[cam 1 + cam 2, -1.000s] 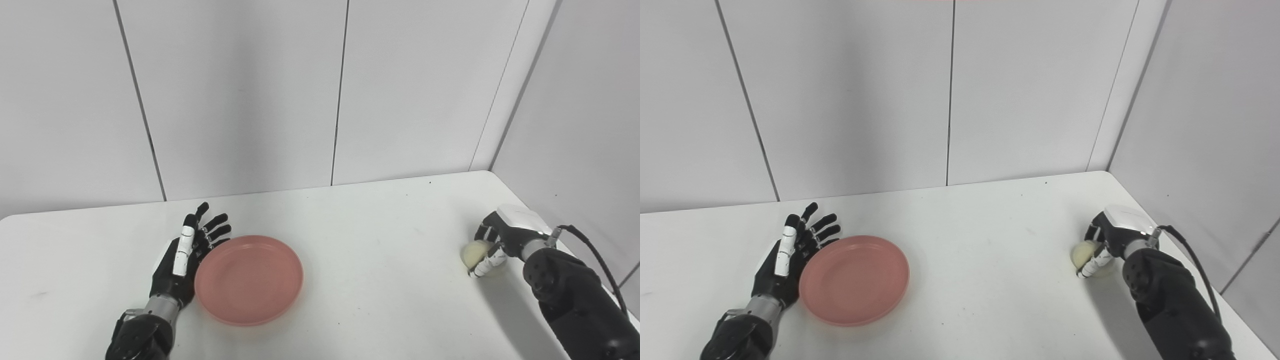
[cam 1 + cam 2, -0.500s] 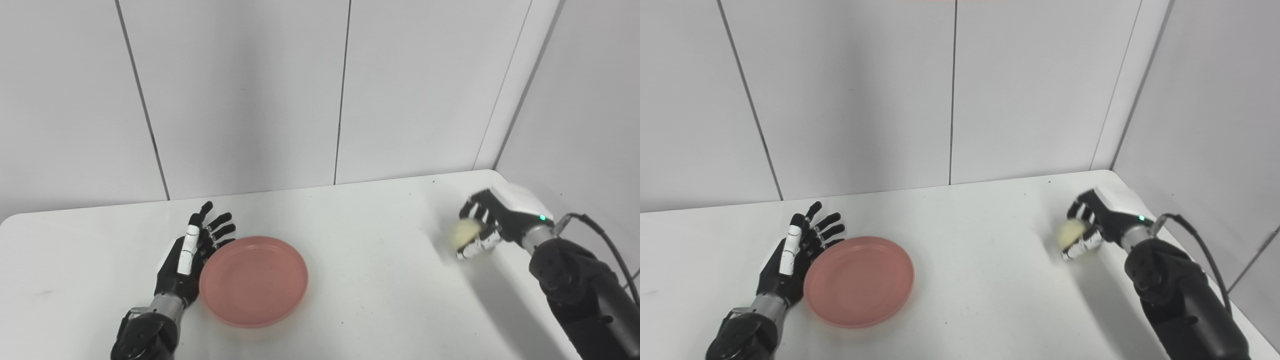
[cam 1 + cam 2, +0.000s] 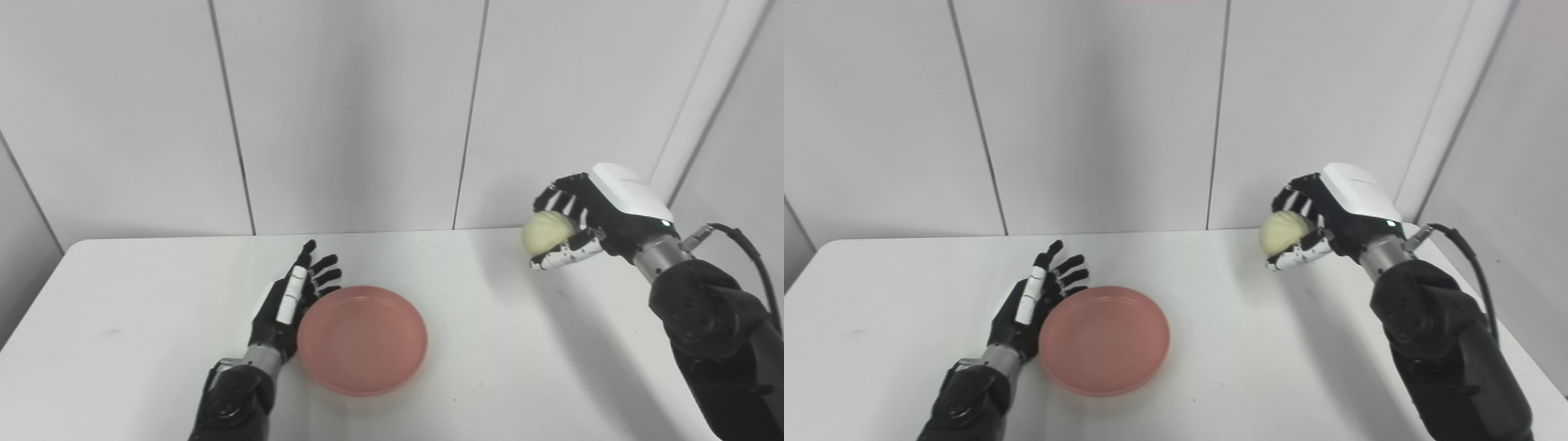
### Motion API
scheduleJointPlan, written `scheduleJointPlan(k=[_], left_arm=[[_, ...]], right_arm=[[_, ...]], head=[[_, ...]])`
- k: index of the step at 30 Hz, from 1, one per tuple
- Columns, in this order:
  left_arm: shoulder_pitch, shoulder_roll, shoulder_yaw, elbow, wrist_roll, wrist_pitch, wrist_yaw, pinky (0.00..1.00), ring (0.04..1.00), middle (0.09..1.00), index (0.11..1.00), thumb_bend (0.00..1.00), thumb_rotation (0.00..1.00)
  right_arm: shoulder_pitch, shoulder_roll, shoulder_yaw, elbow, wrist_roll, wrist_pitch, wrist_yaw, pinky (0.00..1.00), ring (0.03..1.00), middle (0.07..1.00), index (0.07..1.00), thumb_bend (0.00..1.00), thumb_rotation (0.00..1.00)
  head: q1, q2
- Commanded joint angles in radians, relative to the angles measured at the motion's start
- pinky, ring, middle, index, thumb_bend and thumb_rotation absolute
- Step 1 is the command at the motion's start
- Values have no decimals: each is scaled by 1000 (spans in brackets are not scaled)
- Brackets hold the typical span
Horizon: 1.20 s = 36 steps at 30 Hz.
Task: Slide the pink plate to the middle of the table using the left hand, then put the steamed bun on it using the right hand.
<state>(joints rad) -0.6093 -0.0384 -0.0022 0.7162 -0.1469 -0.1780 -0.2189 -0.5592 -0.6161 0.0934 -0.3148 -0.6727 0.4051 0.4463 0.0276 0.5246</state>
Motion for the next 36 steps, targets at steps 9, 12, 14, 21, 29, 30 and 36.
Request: scheduleJointPlan(k=[9, 12, 14, 21, 29, 30, 36], left_arm=[[49, 0, -18, -36, 25, 85, 14, 735, 824, 872, 1000, 862, 893], [57, -1, -18, -44, 32, 87, 21, 737, 824, 867, 1000, 850, 881], [60, -1, -20, -44, 40, 84, 29, 725, 818, 863, 1000, 846, 877], [58, -4, -28, -54, 39, 89, 34, 711, 812, 856, 1000, 865, 868], [54, -2, -27, -57, 32, 96, 28, 716, 804, 855, 1000, 863, 862], [54, -2, -27, -59, 30, 97, 26, 717, 804, 856, 1000, 861, 864], [50, -3, -25, -59, 23, 104, 22, 725, 811, 862, 1000, 853, 859]], right_arm=[[-134, 117, 137, 101, -11, -158, -40, 355, 411, 490, 508, 520, 0], [-144, 161, 172, 129, -9, -182, -47, 344, 412, 490, 508, 519, 0], [-152, 186, 190, 160, -9, -200, -53, 348, 417, 493, 503, 520, 0], [-145, 242, 232, 223, -27, -215, -48, 360, 421, 508, 496, 519, 0], [-136, 270, 304, 292, -26, -254, -43, 354, 421, 516, 492, 518, 0], [-136, 272, 311, 303, -25, -266, -46, 349, 419, 514, 494, 518, 0], [-138, 295, 360, 393, -37, -323, -60, 355, 416, 500, 502, 518, 0]], head=[[36, 17], [35, 19], [34, 20], [34, 23], [34, 26], [34, 26], [33, 28]])
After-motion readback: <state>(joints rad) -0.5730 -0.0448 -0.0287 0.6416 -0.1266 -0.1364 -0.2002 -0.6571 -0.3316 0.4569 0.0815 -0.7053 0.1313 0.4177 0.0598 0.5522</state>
